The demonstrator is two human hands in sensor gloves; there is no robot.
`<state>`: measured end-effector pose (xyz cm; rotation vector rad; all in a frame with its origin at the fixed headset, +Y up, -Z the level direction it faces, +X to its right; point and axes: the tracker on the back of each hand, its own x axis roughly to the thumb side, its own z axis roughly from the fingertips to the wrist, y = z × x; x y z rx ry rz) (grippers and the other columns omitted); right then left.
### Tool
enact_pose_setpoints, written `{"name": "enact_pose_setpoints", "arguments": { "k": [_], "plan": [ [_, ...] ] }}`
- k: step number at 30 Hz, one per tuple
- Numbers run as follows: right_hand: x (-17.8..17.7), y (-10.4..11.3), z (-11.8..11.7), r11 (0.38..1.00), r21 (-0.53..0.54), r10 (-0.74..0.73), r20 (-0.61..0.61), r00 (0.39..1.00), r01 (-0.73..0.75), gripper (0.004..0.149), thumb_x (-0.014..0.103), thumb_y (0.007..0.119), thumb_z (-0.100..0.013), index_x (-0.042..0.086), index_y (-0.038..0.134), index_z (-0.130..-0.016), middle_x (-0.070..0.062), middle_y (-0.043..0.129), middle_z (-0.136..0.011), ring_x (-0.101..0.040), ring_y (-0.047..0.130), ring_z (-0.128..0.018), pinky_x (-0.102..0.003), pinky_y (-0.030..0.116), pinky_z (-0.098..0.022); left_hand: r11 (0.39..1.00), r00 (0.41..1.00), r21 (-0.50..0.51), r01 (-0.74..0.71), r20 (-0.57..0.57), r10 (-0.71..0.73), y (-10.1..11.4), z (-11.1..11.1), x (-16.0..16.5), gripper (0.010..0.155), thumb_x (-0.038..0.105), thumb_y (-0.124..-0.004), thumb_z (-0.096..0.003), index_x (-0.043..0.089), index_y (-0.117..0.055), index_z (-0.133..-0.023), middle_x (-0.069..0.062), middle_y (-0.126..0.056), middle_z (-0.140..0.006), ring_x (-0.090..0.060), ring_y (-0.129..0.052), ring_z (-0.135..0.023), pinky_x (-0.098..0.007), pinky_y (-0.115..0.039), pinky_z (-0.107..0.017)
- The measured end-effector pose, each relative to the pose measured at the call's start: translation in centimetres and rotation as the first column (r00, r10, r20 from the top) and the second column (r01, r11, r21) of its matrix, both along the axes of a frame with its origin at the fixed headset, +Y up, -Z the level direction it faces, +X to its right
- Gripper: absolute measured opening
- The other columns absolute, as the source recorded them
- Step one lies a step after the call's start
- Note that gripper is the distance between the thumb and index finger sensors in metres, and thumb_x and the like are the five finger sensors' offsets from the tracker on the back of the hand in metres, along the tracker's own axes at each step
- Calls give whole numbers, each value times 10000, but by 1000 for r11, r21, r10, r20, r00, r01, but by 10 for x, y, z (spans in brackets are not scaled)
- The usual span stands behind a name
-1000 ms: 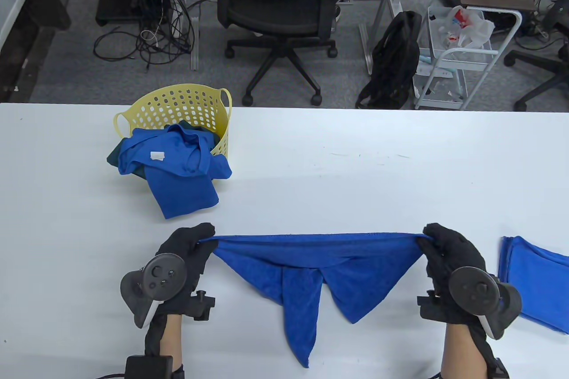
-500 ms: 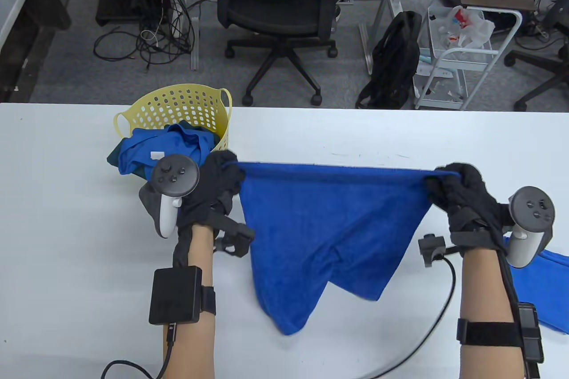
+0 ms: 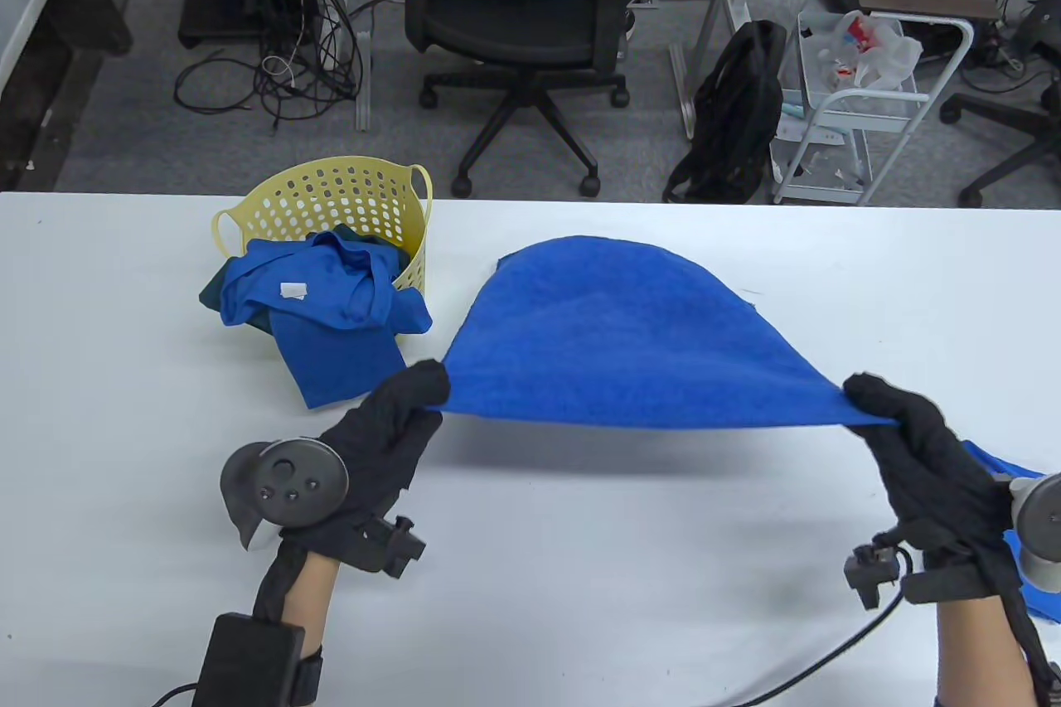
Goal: Fold and stack clothes and towels from laundry basket
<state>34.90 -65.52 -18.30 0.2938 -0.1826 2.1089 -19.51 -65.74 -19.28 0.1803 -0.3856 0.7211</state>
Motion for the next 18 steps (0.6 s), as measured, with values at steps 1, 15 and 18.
{"name": "enact_pose_setpoints", "arguments": {
  "k": [1, 15, 18],
  "plan": [
    [0, -14, 1, 996, -79, 39, -12, 999, -40, 402, 217, 705, -619, 97, 702, -1002, -251, 749, -1053, -399, 896, -849, -650, 664, -657, 997, 1000, -74, 24, 6, -23, -19, 3, 0, 469, 355, -728, -600, 269, -662, -1057, -88, -806, -1104, -211, -1007, -887, -324, -892, -638],
    [9, -79, 5, 972, -231, -67, -74, 995, 48, 408, 243, 771, -585, 48, 778, -943, -294, 569, -1150, -548, 577, -1013, -699, 505, -703, 951, 1000, -310, 1, -2, -2, -85, 11, -12, 474, 409, -749, -578, 295, -722, -1037, -59, -808, -1047, -238, -969, -821, -411, -858, -616],
    [11, -85, 4, 963, -250, -128, -83, 988, 104, 412, 246, 767, -586, 34, 777, -938, -292, 585, -1142, -536, 602, -1006, -660, 506, -712, 944, 998, -327, -52, 15, 60, -86, 9, -14, 471, 419, -747, -577, 293, -721, -1031, -146, -637, -1189, -389, -771, -1033, -564, -739, -707]
  ]
}}
